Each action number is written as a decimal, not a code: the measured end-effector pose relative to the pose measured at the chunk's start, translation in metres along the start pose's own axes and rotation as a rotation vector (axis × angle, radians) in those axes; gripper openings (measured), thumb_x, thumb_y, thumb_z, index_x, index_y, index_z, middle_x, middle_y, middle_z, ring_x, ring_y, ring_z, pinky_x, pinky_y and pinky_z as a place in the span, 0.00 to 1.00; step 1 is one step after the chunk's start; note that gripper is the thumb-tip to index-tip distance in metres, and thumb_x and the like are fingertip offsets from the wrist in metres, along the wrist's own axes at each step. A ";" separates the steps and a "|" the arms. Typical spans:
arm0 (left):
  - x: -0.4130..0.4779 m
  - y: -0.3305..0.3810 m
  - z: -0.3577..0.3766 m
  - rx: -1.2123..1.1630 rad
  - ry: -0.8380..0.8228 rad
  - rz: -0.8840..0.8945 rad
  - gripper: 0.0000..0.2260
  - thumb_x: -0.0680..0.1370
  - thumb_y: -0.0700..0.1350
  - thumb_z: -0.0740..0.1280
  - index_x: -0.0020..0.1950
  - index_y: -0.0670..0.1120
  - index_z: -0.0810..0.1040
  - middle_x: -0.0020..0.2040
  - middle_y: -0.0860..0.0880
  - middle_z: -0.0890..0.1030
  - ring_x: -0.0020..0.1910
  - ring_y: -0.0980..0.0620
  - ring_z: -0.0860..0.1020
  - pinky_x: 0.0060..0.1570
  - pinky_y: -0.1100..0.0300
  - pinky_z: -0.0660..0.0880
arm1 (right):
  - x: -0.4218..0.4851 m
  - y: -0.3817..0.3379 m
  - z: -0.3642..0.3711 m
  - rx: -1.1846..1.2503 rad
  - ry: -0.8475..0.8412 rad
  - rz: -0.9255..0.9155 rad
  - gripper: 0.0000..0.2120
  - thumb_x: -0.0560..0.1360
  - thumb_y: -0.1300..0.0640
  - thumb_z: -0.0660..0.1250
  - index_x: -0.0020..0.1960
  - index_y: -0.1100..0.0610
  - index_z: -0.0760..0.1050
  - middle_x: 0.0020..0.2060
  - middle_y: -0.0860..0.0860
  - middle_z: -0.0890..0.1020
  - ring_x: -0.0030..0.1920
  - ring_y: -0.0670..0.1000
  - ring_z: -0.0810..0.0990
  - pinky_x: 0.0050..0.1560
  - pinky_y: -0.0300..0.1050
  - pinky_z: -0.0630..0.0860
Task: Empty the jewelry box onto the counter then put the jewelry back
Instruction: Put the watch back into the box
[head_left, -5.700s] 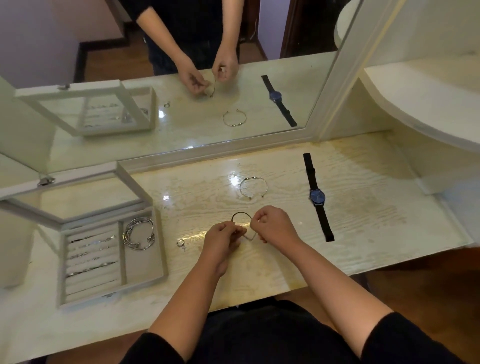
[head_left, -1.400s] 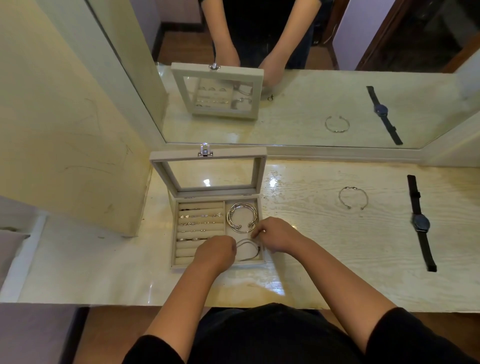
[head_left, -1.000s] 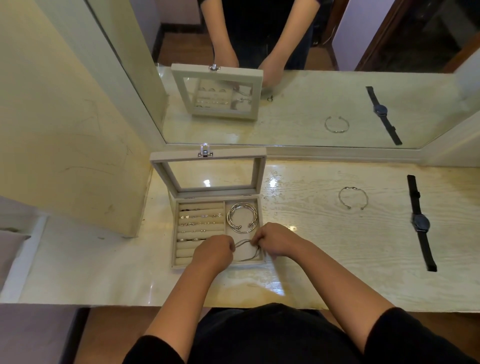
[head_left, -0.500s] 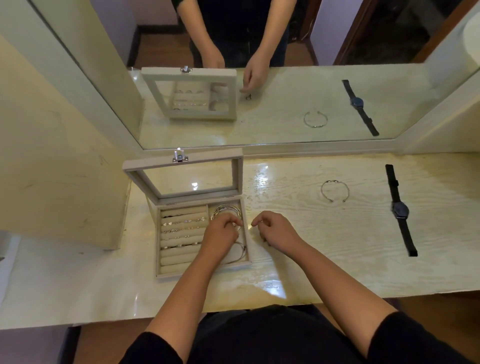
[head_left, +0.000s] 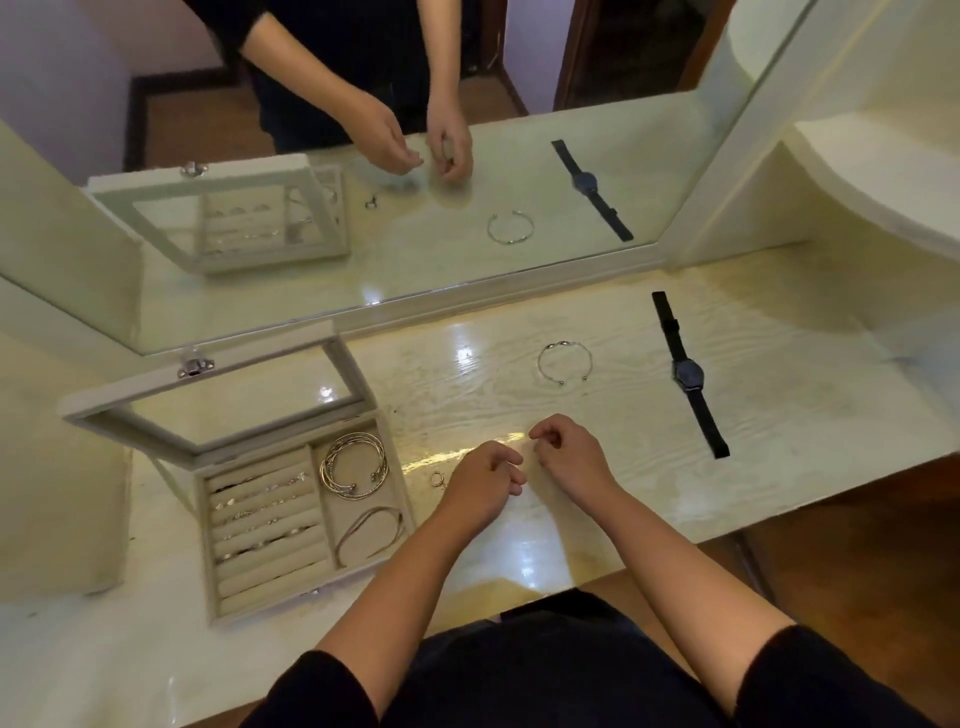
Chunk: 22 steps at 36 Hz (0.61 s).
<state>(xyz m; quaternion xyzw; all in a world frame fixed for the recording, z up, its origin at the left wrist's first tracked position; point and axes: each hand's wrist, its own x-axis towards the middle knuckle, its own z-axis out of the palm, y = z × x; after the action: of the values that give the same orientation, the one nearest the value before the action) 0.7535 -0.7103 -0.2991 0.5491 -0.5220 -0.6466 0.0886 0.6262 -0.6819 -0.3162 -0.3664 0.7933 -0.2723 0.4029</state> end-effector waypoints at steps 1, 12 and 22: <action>0.001 0.002 0.006 -0.006 -0.009 -0.001 0.11 0.77 0.35 0.54 0.49 0.44 0.74 0.38 0.52 0.78 0.36 0.56 0.75 0.33 0.74 0.70 | 0.001 0.005 -0.004 -0.002 0.019 0.008 0.09 0.74 0.66 0.60 0.50 0.59 0.76 0.37 0.42 0.73 0.43 0.46 0.72 0.35 0.27 0.66; 0.009 0.010 0.063 0.041 -0.055 -0.047 0.11 0.78 0.36 0.55 0.56 0.41 0.74 0.48 0.47 0.78 0.46 0.51 0.76 0.46 0.63 0.71 | 0.006 0.041 -0.042 -0.034 0.096 0.091 0.10 0.74 0.65 0.59 0.53 0.60 0.76 0.51 0.55 0.79 0.49 0.50 0.75 0.47 0.38 0.67; 0.017 0.018 0.094 0.068 -0.062 -0.033 0.09 0.78 0.37 0.56 0.52 0.46 0.73 0.47 0.49 0.79 0.46 0.51 0.77 0.45 0.66 0.70 | 0.014 0.065 -0.076 -0.065 0.160 0.110 0.11 0.74 0.65 0.59 0.55 0.59 0.74 0.52 0.54 0.76 0.46 0.47 0.72 0.46 0.39 0.67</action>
<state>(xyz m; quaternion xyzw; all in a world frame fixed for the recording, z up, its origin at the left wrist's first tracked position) 0.6631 -0.6757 -0.3093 0.5401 -0.5372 -0.6464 0.0431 0.5333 -0.6445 -0.3294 -0.3125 0.8501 -0.2523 0.3405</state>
